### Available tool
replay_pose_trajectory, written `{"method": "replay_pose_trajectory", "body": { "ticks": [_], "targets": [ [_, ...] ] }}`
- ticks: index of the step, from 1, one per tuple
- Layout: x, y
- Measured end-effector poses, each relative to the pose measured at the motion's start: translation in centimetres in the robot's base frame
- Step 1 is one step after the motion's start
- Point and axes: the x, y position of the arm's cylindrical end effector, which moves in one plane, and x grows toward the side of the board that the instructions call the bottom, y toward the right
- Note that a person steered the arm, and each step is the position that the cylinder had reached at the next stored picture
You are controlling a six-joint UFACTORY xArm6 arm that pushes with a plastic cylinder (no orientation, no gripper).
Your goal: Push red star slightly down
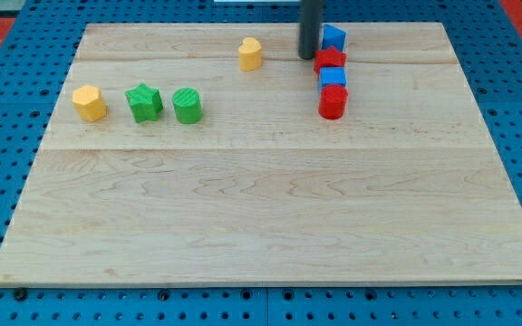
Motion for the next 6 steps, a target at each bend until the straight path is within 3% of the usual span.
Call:
{"method": "replay_pose_trajectory", "body": {
  "ticks": [1,2,3,4,5,6],
  "targets": [
    [4.3,1.1],
    [5.8,5.0],
    [2.2,2.3],
    [0.6,7.1],
    [6.6,8.3],
    [10.4,5.8]
  ]
}}
